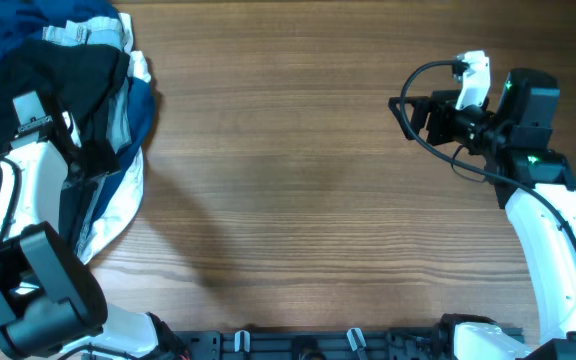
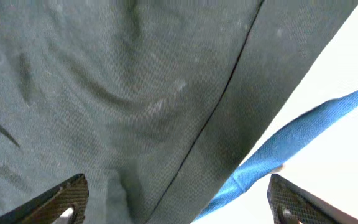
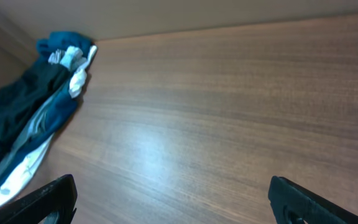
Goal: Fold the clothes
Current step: 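Move the left gripper over the clothes pile toward the black shorts, then grasp the black shorts on top of the pile with the left gripper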
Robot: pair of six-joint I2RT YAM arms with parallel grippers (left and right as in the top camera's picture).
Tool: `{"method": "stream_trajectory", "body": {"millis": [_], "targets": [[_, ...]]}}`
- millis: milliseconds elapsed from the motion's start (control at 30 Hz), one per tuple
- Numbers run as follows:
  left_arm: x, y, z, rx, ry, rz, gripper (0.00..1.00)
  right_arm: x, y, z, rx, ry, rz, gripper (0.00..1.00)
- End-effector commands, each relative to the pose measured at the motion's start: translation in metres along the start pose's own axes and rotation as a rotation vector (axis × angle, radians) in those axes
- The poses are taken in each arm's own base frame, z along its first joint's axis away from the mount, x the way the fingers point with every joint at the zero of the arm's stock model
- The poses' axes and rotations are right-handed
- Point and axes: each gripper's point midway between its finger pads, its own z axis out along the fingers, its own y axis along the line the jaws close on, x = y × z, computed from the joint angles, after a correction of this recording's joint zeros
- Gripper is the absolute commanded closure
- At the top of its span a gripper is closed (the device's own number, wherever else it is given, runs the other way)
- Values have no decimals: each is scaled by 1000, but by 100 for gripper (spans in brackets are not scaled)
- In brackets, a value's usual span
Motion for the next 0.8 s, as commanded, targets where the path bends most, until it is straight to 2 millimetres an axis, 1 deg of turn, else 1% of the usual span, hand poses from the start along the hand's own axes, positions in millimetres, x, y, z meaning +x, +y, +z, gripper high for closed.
{"method": "stream_trajectory", "body": {"millis": [0,33,100,200,333,367,433,567,767], "targets": [[-21,1,-11,11,-80,-16,25,-9,6,1,-28,-14,30,0],[-25,0,-12,12,-98,-18,29,-9,6,1,-28,-16,29,0],[-28,0,-12,13,-110,-19,29,-9,6,1,-28,-15,35,0],[-23,0,-10,12,-94,-18,30,-9,6,1,-28,-15,42,0],[-18,-7,-7,50,-77,-15,28,-9,6,1,-29,-15,57,0],[-17,-8,-7,56,-74,-13,26,-9,6,1,-29,-15,58,0],[-14,-8,-5,55,-67,-13,23,-9,6,1,-29,-15,57,0],[-14,-6,-2,43,-66,-14,22,-9,6,1,-28,-15,57,0],[-6,-7,16,40,-10,-9,21,-9,6,1,-28,-15,57,0]]}}
